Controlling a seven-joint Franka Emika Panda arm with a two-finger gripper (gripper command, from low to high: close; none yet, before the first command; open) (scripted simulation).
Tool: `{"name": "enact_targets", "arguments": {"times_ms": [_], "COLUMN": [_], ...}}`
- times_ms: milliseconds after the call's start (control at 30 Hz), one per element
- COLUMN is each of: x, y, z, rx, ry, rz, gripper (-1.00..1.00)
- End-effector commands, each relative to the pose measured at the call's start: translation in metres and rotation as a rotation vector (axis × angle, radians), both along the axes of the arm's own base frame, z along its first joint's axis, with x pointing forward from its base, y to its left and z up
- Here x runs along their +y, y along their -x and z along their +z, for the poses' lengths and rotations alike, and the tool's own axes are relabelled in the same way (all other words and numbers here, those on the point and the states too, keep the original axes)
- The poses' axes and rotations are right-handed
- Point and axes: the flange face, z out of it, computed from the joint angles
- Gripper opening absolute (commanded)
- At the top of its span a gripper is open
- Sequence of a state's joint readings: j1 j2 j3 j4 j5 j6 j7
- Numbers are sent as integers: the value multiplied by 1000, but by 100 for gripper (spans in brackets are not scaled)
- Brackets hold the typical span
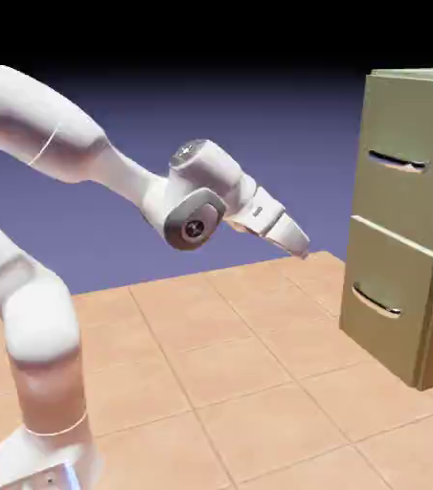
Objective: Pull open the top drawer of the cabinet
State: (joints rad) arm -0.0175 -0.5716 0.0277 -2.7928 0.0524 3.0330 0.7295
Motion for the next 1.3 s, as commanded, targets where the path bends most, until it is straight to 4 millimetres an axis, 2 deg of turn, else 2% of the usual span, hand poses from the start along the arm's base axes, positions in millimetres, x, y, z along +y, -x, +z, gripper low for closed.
{"name": "enact_targets", "arguments": {"times_ms": [0, 300, 633, 933, 1267], "x": [-3, -25, -31, -21, 0], "y": [-2, -16, -28, -44, -74], "z": [7, 62, 105, 126, 127], "rx": [-12, -126, -252, -353, -446], "ry": [-16, -168, -360, -550, -780], "rz": [-24, -211, -356, -438, -490], "gripper": [0, 0, 0, 0, 0]}}
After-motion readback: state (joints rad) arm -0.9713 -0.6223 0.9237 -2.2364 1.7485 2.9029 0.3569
